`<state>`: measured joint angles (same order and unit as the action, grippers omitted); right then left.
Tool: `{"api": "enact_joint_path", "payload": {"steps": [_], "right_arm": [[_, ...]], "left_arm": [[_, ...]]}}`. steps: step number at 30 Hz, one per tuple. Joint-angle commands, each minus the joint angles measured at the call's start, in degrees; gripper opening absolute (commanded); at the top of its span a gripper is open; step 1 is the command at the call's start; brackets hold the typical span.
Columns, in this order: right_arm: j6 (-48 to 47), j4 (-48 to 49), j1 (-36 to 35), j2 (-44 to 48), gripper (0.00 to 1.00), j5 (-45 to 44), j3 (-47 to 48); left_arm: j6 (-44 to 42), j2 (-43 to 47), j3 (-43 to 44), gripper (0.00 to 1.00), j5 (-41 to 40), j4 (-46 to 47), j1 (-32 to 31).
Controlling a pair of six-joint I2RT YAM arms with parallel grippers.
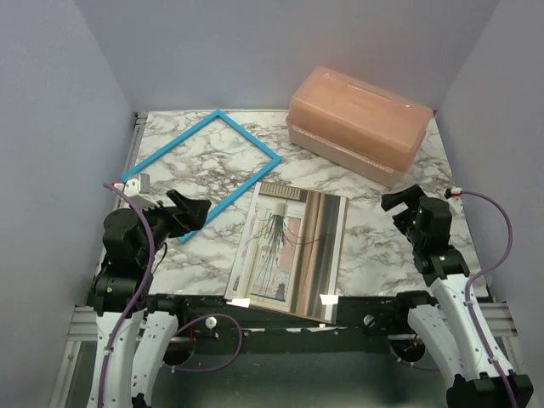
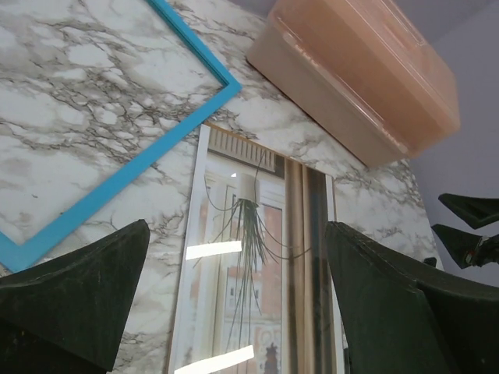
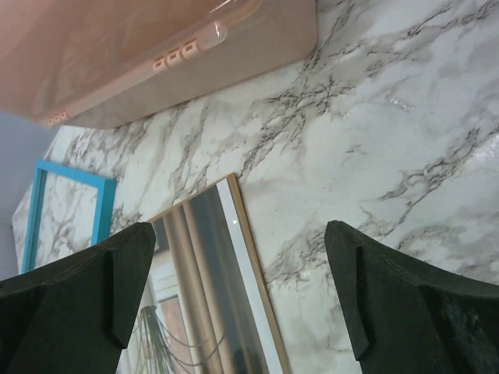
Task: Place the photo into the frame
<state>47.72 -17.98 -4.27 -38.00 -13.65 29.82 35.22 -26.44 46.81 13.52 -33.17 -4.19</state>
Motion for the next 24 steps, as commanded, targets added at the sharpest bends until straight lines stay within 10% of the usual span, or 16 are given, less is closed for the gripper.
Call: {"api": "enact_joint_path", "payload": {"steps": [1,24], "right_arm": [[2.8,-8.5,0.0,2.8,1.00,7.5,1.0],[-14.4,-2.2,-6.0,-24.8,1.00,26.1,18.5]], "left_arm": [[-0.9,-1.5,0.8,0.99,8.3,-4.1,0.3],[-12.8,-28.6,2.8,0.99,8.2,-2.8,0.3]]}}
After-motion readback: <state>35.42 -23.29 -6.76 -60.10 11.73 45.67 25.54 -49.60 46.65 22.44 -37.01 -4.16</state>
